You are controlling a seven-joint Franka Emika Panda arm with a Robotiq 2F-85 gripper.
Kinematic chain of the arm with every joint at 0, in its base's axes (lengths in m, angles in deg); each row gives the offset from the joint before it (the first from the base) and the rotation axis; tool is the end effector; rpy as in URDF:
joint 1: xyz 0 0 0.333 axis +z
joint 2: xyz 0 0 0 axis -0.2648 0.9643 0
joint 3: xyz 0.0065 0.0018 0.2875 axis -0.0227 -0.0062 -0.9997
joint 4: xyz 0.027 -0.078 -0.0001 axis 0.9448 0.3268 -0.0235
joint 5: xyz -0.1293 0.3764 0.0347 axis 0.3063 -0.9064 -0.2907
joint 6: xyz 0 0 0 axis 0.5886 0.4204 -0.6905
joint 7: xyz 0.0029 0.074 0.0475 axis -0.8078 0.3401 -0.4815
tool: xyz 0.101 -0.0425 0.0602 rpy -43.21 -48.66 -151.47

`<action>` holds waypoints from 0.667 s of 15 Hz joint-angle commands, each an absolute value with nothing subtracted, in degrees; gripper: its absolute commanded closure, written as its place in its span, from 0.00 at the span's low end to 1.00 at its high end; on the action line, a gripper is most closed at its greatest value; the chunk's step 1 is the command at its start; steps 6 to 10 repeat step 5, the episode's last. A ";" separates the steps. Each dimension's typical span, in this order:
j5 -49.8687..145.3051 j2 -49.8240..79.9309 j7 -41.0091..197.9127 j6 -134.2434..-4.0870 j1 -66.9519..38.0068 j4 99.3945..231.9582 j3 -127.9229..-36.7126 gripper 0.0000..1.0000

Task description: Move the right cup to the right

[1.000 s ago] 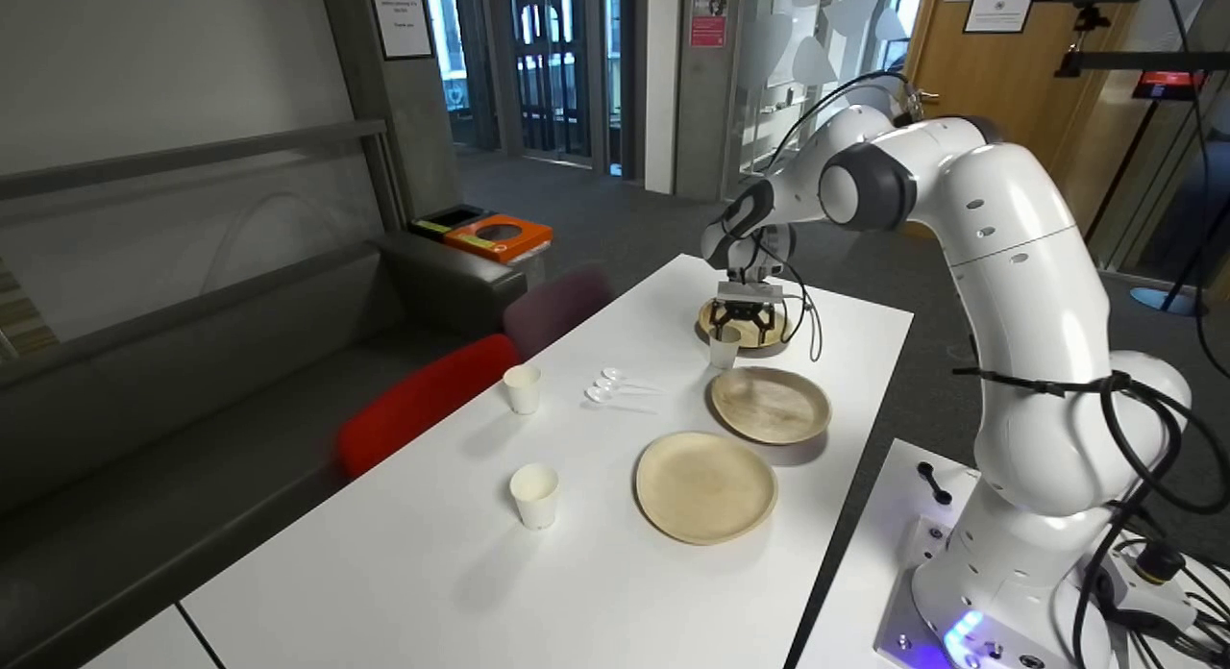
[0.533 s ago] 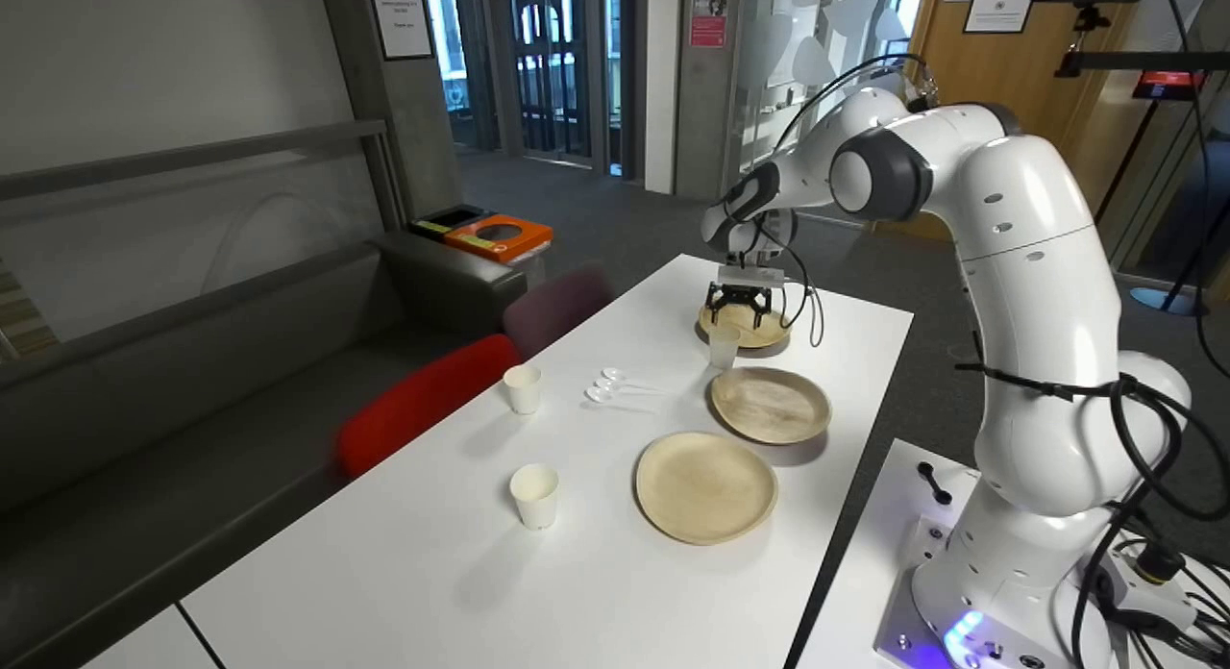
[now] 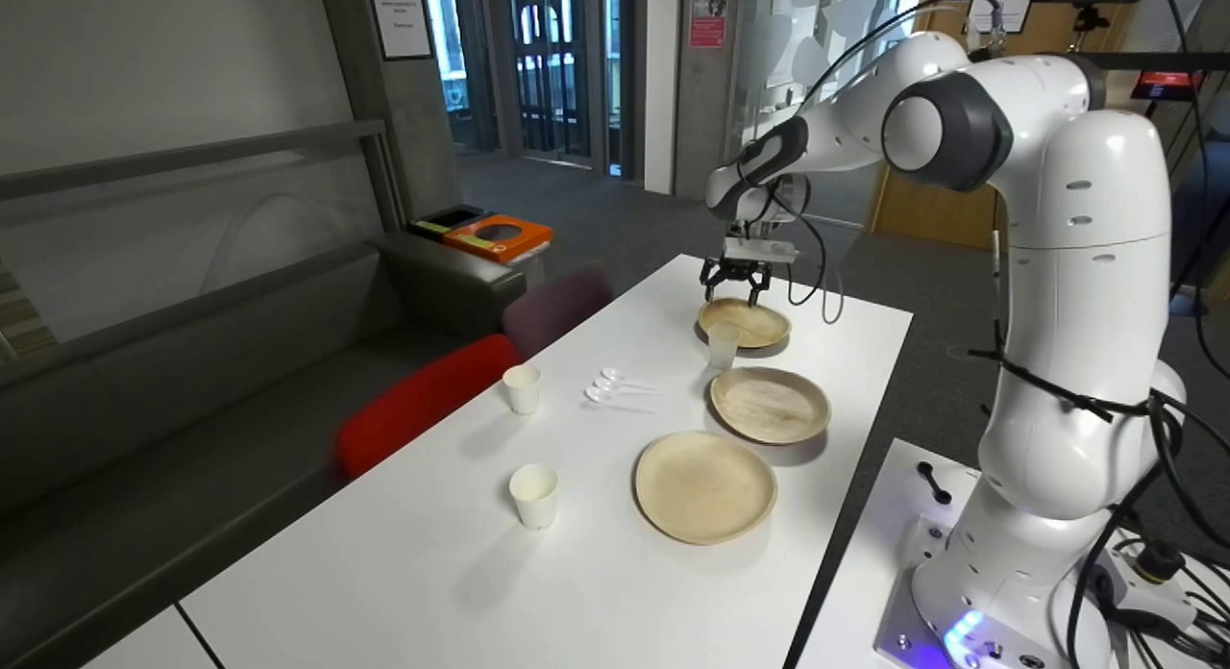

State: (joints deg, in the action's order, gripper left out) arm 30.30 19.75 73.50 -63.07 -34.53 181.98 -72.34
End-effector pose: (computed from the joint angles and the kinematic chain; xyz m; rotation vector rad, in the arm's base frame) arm 0.5271 -0.3263 0.2636 -2.7382 1.3027 -0.0218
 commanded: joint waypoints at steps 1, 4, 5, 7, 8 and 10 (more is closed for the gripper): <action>30.23 19.77 73.55 -62.90 -34.33 181.74 -72.16 0.00; 30.25 20.92 73.53 -62.98 -34.46 181.58 -72.14 0.00; 30.25 21.31 73.53 -62.98 -34.64 181.37 -72.08 0.00; 30.25 21.31 73.53 -62.98 -34.64 181.37 -72.08 0.00; 30.25 21.31 73.53 -62.98 -34.64 181.37 -72.08 0.00; 30.25 21.31 73.53 -62.98 -34.64 181.37 -72.08 0.00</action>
